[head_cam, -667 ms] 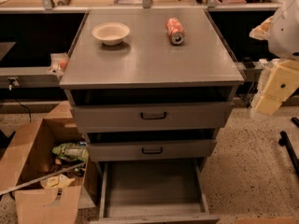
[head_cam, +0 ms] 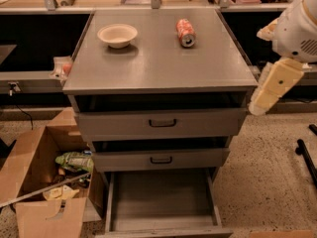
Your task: Place coke can into bottom drawer
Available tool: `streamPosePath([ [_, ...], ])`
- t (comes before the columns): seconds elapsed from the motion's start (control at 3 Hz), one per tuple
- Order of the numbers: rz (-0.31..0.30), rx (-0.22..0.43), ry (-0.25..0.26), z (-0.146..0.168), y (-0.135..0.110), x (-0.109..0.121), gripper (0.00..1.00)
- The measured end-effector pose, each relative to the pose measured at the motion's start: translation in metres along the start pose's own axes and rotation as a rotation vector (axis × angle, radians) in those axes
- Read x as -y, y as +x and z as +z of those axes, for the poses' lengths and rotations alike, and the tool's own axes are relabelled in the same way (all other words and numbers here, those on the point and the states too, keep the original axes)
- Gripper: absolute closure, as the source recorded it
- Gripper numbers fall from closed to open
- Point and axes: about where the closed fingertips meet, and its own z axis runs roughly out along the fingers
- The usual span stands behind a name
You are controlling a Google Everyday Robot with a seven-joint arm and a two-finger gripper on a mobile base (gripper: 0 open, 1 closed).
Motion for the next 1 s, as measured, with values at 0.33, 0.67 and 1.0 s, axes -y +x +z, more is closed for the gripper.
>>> streamPosePath([
  [0.33,0.087,0.128,0.002,0.053,-0.014,0.055,0.00],
  [0.67,0.177,0.217,0.080,0.113,-0.042,0.113,0.00],
  [1.0,0.184,0.223,0.085,0.116,-0.042,0.117,0.00],
])
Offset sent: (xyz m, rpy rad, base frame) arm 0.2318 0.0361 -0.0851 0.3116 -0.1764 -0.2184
